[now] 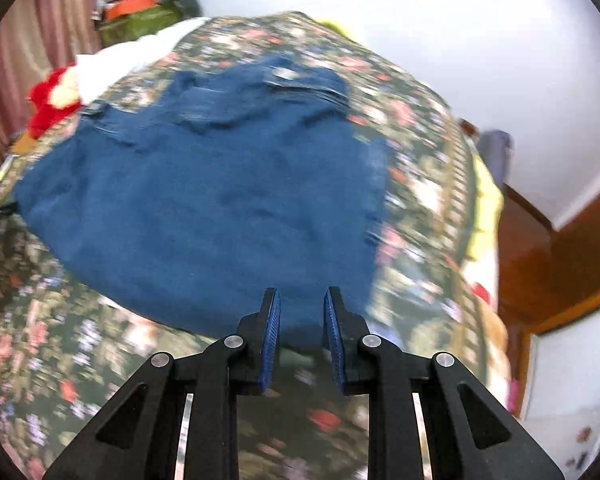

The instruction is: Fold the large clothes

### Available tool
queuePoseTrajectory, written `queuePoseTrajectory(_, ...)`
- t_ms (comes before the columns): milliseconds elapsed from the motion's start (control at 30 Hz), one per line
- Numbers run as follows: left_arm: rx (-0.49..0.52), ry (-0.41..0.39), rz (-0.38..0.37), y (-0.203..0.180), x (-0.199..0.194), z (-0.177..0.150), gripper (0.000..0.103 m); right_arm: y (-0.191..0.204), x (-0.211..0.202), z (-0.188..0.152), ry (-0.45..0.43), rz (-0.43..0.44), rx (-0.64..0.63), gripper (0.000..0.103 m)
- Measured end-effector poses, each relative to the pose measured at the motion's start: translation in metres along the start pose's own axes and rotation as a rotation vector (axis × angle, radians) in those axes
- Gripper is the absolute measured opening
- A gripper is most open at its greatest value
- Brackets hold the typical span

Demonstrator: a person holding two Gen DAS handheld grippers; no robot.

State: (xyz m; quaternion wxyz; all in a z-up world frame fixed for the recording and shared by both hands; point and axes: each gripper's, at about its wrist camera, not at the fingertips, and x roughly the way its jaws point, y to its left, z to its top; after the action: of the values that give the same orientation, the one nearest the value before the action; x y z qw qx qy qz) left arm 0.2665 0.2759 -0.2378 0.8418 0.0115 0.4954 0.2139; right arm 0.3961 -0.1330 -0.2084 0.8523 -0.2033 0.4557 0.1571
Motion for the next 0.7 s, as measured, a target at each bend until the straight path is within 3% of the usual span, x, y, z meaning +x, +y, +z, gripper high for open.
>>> queuePoseTrajectory(233,-0.106,-0.044,0.009,0.032,-0.028,-0.02,0.099,-0.036,-0.002,-0.03,0.065,-0.083,0.087,0.019)
queuePoseTrajectory(333,-0.127,-0.096,0.004,0.034,-0.045,-0.023,0.098,-0.043,-0.013,-0.037,0.042,-0.049,0.121,0.019)
queuePoseTrajectory(533,-0.168,-0.277,-0.11,0.009,-0.087,-0.017,0.098,-0.024,-0.052,-0.023,-0.076,-0.033,0.082,0.019)
queuePoseTrajectory(700,-0.219,-0.27,-0.254,-0.018,-0.09,-0.005,0.098,0.01,-0.08,0.003,-0.187,0.027,0.029,0.019)
